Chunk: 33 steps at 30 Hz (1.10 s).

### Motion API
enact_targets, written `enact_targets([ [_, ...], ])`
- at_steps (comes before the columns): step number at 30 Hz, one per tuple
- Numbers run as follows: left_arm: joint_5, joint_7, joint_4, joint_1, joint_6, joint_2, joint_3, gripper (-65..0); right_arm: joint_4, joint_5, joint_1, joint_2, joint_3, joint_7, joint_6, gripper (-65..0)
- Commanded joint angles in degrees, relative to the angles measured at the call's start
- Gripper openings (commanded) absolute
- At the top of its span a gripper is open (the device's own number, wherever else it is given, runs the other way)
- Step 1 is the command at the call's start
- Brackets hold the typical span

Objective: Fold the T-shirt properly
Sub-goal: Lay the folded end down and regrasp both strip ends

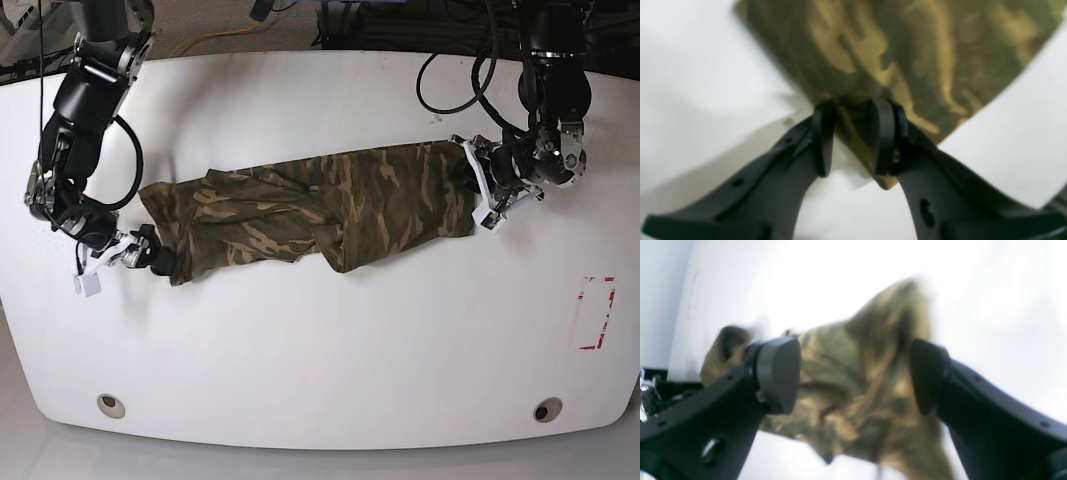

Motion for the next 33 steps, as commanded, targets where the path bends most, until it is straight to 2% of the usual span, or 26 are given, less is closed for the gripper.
enact_targets([
  [1,2.04,-3.28,-0.56,-1.03,-0.58,-0.71,-0.26,-47.4,-4.38,1.21,2.54,3.84,0.32,2.63,0.44,-15.7],
  [5,4.76,-5.3,-3.63,-3.4,-3.48,-1.07,1.32,-47.4,-9.04,1.21,2.98,5.69,0.23,4.48,0.88,-15.7],
  [8,6.96,-5.3,-4.07,-5.25,-6.82,-1.07,2.47,-47.4,-9.48,1.21,2.02,5.69,-1.71,4.92,2.64,-16.0],
  [11,8.37,-5.3,-3.98,-5.6,-8.45,-0.98,2.47,-47.4,-8.95,1.3,-0.27,5.16,-3.64,5.01,2.82,-16.2],
  [19,9.51,-5.3,-4.42,-7.09,-8.45,-0.98,2.56,-47.4,-3.15,1.3,-6.51,-0.64,-3.82,5.27,2.47,-16.2],
  [26,9.51,-5.39,-4.51,-7.18,-8.45,-0.98,2.64,-47.4,1.07,1.3,-8.45,-5.04,-4.26,5.36,2.38,-17.0],
  [28,9.6,-5.39,-4.51,-7.18,-8.45,-0.98,2.73,-47.4,1.07,1.21,-8.18,-5.57,-4.26,5.53,2.29,-22.0],
  [31,9.6,-5.56,-4.51,-7.18,-8.45,-1.42,4.58,-47.4,0.9,1.21,-8.01,-5.74,-4.34,7.38,2.29,-42.6],
  [32,9.6,-5.65,-4.6,-7.18,-8.45,-1.94,5.72,-47.4,0.98,1.21,-8.01,-5.74,-4.43,8.61,2.29,-52.8],
  [33,9.6,-5.65,-4.6,-7.18,-8.45,-2.03,6.51,-47.4,0.98,1.21,-8.01,-5.74,-4.43,9.23,2.29,-59.3],
])
